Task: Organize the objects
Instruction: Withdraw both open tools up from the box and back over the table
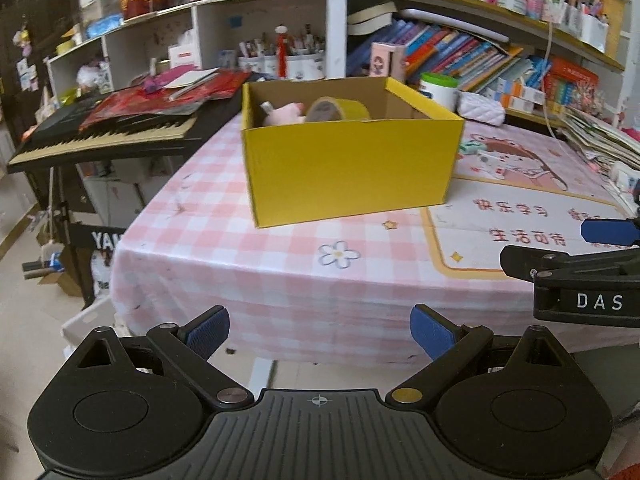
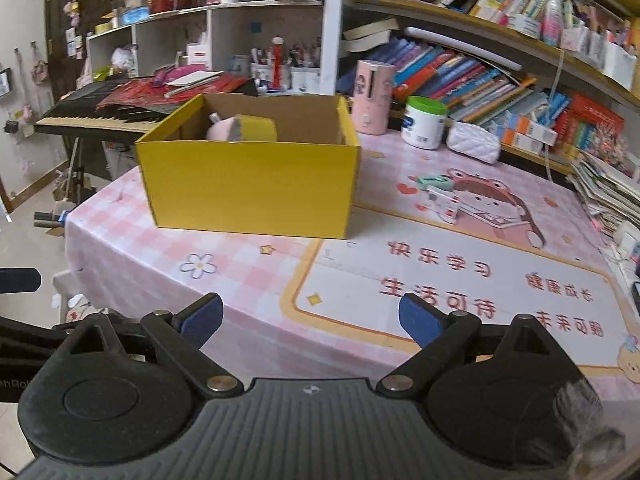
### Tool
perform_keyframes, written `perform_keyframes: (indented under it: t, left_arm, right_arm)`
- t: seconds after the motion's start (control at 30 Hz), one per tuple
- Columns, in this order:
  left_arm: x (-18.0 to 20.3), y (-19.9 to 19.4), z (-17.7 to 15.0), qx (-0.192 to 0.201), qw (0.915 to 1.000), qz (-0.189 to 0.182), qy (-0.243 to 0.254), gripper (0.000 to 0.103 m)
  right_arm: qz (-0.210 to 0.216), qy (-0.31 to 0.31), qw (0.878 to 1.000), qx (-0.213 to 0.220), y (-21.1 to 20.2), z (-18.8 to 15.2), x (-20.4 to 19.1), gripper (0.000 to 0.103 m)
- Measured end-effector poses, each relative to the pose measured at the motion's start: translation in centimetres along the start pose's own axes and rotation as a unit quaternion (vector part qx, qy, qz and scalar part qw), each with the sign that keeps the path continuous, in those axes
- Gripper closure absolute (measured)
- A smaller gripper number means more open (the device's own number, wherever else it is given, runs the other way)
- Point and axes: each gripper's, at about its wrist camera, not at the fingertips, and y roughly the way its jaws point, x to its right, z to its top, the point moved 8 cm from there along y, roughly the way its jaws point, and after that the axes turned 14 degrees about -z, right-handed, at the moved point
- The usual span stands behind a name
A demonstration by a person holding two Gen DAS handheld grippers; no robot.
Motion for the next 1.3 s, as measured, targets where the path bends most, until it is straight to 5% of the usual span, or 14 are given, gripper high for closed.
perform_keyframes:
  t: [0.73, 1.3]
  left_arm:
    - [9.2, 6.2, 2.7, -0.029, 0.9923, -0.091, 0.079, 0.004]
    - [13.2, 12.0, 6.9, -0.028, 0.9940, -0.081, 0.068, 0.004]
  right_arm:
    - [-0.097, 0.074, 0.992, -0.038, 2.3, -1.7, 10.5, 0.007]
    - [-0.083, 0.071, 0.993, -0.043, 8.3, 0.9, 16.2, 0.007]
